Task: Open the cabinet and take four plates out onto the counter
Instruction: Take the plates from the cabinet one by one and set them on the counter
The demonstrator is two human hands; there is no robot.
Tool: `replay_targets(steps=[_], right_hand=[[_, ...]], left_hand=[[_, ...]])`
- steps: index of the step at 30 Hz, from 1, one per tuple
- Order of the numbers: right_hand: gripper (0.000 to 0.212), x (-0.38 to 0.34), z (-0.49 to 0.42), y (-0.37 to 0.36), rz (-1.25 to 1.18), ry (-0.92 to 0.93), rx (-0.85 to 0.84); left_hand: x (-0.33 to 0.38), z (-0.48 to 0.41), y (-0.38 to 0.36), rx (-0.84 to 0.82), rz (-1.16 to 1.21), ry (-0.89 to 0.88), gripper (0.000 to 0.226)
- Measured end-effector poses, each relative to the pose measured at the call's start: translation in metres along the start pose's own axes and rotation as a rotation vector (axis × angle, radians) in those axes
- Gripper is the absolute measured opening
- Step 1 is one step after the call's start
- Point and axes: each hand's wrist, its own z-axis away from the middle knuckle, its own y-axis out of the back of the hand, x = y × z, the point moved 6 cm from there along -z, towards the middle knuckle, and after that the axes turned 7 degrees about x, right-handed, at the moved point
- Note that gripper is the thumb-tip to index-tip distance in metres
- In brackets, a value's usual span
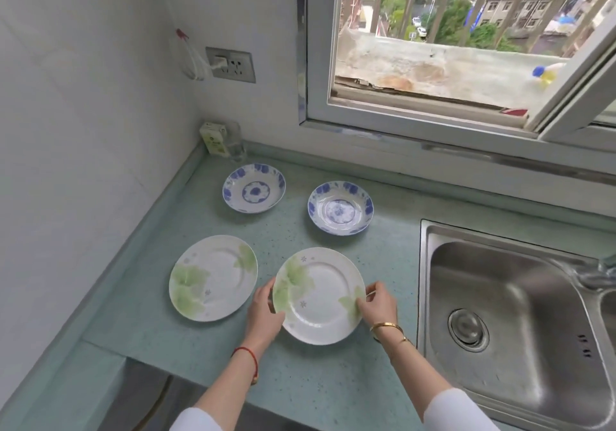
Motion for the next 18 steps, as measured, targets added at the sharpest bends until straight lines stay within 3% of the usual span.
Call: replay_targets(steps=[18], right_hand=[[0.016, 0.0, -0.001, -0.015, 0.035, -0.019, 0.011]], left_hand=[[-0.02, -0.015, 0.0, -0.148, -0.059, 0.03, 0.083]])
